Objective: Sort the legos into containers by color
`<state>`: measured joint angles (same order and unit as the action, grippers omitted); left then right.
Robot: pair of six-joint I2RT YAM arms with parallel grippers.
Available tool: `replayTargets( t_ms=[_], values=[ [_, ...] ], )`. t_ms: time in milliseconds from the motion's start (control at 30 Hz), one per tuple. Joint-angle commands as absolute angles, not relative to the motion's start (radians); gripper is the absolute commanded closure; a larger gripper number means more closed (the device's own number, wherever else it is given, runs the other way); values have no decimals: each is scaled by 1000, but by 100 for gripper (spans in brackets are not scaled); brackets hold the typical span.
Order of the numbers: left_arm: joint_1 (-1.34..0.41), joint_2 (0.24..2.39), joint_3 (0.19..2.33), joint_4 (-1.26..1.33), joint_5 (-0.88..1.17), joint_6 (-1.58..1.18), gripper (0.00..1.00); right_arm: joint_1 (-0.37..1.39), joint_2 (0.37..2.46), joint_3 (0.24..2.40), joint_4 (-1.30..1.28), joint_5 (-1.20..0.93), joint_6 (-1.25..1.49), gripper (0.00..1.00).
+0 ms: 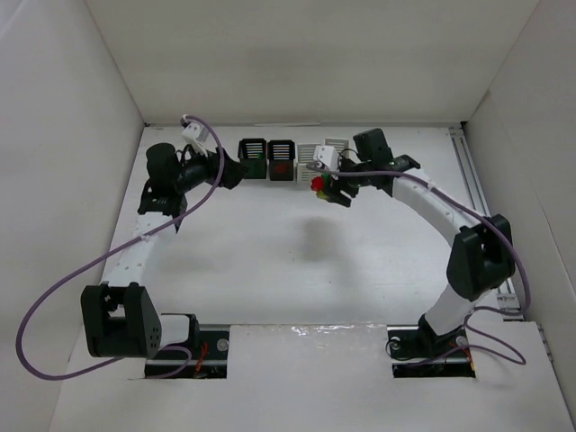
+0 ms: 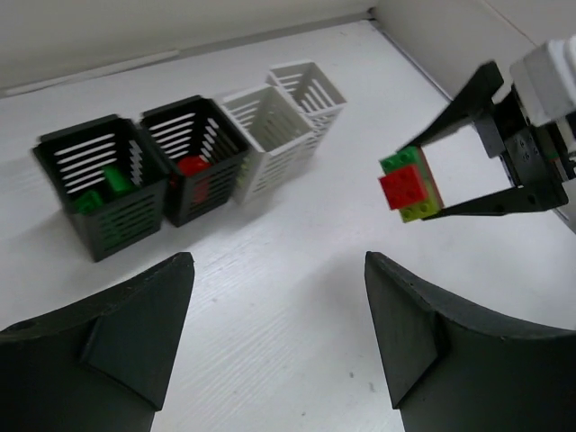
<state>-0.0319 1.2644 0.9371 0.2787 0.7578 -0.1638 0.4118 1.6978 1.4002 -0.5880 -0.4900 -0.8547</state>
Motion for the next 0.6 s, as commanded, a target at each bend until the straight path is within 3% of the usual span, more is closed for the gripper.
replayTargets(
  t_ms=[0,267,567],
  values=[
    [-87,1275,991,310,833,-193,27,523,1623,1402,-306,-387,-582,95],
    [-167,1459,1167,187,899,-181,31,617,1646,1443,-167,-164,-445,99],
    [-176,1537,1232,155,1022,-180,31,626,1617,1408,-135,-146,-477,99]
  ],
)
